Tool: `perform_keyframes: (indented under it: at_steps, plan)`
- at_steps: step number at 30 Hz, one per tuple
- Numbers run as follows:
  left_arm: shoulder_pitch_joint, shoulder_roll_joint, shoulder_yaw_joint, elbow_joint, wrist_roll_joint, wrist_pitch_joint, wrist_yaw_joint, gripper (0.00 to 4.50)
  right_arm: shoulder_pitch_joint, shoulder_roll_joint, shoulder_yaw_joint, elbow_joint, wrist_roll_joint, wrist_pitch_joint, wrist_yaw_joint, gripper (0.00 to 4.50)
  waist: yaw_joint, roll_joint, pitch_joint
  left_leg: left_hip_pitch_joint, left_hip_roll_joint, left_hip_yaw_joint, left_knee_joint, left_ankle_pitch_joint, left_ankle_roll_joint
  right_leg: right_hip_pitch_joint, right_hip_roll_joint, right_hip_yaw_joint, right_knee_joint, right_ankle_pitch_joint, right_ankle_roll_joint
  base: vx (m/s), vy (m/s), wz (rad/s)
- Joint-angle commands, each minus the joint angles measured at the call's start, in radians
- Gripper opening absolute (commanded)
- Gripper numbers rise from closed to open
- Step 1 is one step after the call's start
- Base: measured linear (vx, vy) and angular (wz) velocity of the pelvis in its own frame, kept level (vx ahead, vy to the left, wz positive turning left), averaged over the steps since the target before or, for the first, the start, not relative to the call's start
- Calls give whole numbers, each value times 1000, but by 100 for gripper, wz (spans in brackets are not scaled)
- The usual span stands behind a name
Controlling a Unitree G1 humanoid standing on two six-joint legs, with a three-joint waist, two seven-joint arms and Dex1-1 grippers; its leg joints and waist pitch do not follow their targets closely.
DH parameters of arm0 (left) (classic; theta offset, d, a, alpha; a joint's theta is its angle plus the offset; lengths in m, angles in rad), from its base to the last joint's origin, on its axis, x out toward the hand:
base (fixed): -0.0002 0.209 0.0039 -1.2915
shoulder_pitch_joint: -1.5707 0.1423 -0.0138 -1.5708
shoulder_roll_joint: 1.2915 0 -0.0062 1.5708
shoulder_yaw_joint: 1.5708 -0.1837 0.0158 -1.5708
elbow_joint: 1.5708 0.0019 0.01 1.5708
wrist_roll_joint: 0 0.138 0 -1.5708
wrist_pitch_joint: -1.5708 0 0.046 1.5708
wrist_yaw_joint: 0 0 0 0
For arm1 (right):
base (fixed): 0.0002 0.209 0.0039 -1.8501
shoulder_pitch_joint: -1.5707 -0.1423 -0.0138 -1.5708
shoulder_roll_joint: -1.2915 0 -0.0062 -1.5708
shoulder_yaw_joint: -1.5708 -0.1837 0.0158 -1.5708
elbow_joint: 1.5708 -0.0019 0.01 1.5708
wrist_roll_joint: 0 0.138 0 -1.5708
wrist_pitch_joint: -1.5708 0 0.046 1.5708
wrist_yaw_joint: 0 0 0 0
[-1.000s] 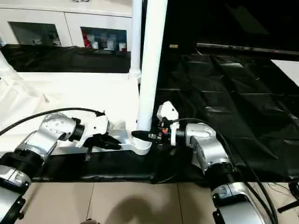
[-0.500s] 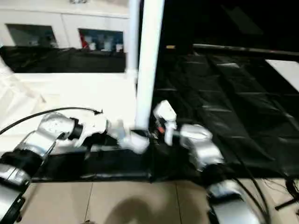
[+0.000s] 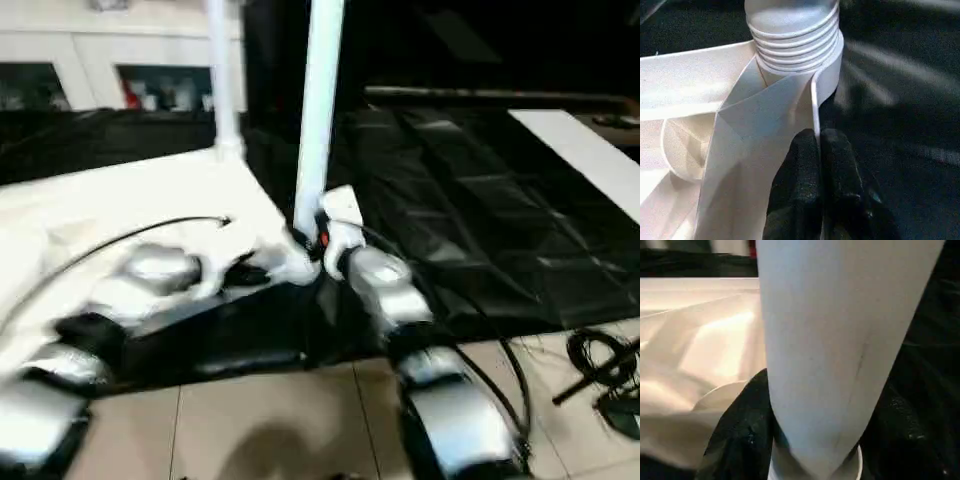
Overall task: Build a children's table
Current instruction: Rotate leg to tighten
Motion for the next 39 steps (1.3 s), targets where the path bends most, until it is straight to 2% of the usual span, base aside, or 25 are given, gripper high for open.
perform_keyframes:
  at_steps: [1,2,3,4,5,6,7,8,9,10,11,13,15,17,18,21,23,25,26,27,29,30,32,33,39]
  plan:
    - [-29,-23,7,-82,-11,9,0,0,57,-28,-23,145,-49,65,-101,188,50,34,-39,-79,58,22,-196,-933,-31,120,11,36,147,-289,-85,-70,-36,0]
    - [-29,-27,4,-90,-1,24,21,0,49,-18,-28,159,-43,66,-116,188,57,-61,-56,44,1,57,-67,-695,10,-21,-15,133,27,-600,-4,-14,-161,15]
    - [-28,-28,2,-93,2,28,26,0,46,-15,-28,164,-43,65,-120,188,79,-71,-36,111,-42,48,72,-518,-8,-117,-71,112,-116,-985,28,117,-180,3]
    - [-27,-29,0,-97,5,35,33,0,43,-11,-27,170,-41,63,-125,188,73,-74,-40,81,-40,48,111,-367,13,-107,-102,139,-130,-1141,35,117,-180,3]
    - [-24,-32,-1,-110,7,51,42,0,32,-2,-32,187,-40,59,-138,188,101,-35,-72,-52,-6,-1,-7,-130,-11,44,-99,146,-26,-771,-10,171,-68,-37]
    - [-22,-32,-2,-115,8,57,45,0,28,1,-34,193,-41,57,-143,188,102,-31,-81,-21,1,5,-25,-142,-20,18,-69,132,-15,-556,-28,95,-38,-26]
    - [-20,-31,-3,-122,7,61,46,0,23,4,-38,201,-41,56,-148,188,88,-23,-85,-11,-9,12,-31,-132,-24,13,-26,111,17,-234,-96,95,-38,-26]
    - [-19,-30,-3,-123,7,62,45,0,21,5,-41,203,-40,56,-150,188,86,-19,-83,-2,-8,19,-32,-151,-20,6,-21,112,12,-166,-133,0,0,0]
    - [-18,-29,-3,-126,7,63,46,0,19,7,-43,205,-39,56,-151,188,75,-16,-76,-4,-6,23,-36,-208,-25,6,-17,114,9,-121,-195,0,0,0]
    - [-18,-23,-7,-127,8,57,43,0,16,8,-49,208,-42,55,-151,188,72,-17,-76,-10,-6,23,-39,-221,-27,15,-17,112,10,-123,-206,0,0,0]
    - [-17,-20,-9,-127,8,52,40,0,14,8,-52,210,-44,54,-149,188,73,-17,-77,-8,-6,24,-41,-246,-28,18,-19,111,3,-157,-205,0,0,0]
    - [-17,-15,-10,-127,7,46,35,0,11,6,-55,212,-46,54,-146,188,72,-16,-72,-5,-6,25,-44,-296,-28,15,-21,112,-8,-234,-195,0,0,0]
    - [-15,-8,-13,-132,9,45,26,0,4,4,-54,220,-50,56,-142,188,73,-18,-73,-4,-5,24,-46,-303,-29,15,-24,113,-13,-275,-180,0,0,0]
    - [-14,-5,-14,-134,10,44,23,0,0,4,-51,224,-53,58,-140,188,72,-17,-73,-3,-4,24,-48,-301,-29,14,-24,113,-14,-277,-178,0,0,0]
    - [-12,-2,-15,-137,9,43,21,0,-5,2,-42,228,-64,57,-132,188,72,-16,-75,-4,-3,24,-50,-283,-31,17,-23,113,-13,-248,-183,0,0,0]
    - [-9,5,-20,-138,11,31,15,0,-9,4,-36,227,-70,47,-103,188,69,-18,-73,-5,-4,25,-50,-290,-29,17,-24,112,-17,-267,-178,0,0,0]
    - [-6,13,-22,-136,9,18,7,0,-14,5,-39,222,-66,38,-83,244,68,-18,-74,-6,-4,26,-49,-282,-26,17,-24,113,-18,-266,-178,0,0,0]
    - [-3,23,-24,-136,5,-4,-14,0,-22,5,-50,216,-53,34,-63,260,68,-17,-74,-7,-4,26,-50,-273,-25,17,-24,113,-17,-256,-180,0,0,0]
    - [-1,31,-26,-137,3,-12,-24,0,-26,5,-56,213,-47,33,-53,260,69,-14,-78,-6,-2,28,-47,-248,-22,19,-25,115,-13,-201,-198,0,0,0]
    - [1,37,-25,-140,0,-17,-33,0,-31,3,-59,209,-42,31,-41,267,69,-17,-80,-8,-2,27,-45,-230,-23,22,-24,115,-6,-168,-205,0,0,0]
    - [5,53,-28,-147,-9,-35,-60,0,-40,-1,-65,199,-37,21,-15,297,69,-13,-80,-9,-3,28,-44,-197,-12,25,-22,113,1,-103,-226,0,0,0]
    - [5,53,-28,-147,-9,-35,-60,0,-40,-1,-65,199,-37,21,-15,297,68,-12,-82,-9,-2,28,-42,-175,-10,27,-21,113,6,-62,-239,0,0,0]
    - [9,71,-31,-154,-18,-39,-92,0,-51,-8,-73,180,-31,10,23,312,68,-8,-83,-5,-3,31,-39,-163,-4,28,-21,113,9,-22,-259,0,0,0]
    - [9,74,-32,-156,-19,-41,-99,0,-54,-10,-74,175,-30,9,32,332,69,-9,-82,-5,-3,31,-39,-163,-2,29,-21,113,9,-18,-263,0,0,0]
    - [11,95,-25,-138,-30,-81,-130,0,-55,-35,-70,96,-24,8,143,371,72,-1,-85,-3,-4,34,-33,-117,16,33,-19,114,19,66,-290,0,0,0]
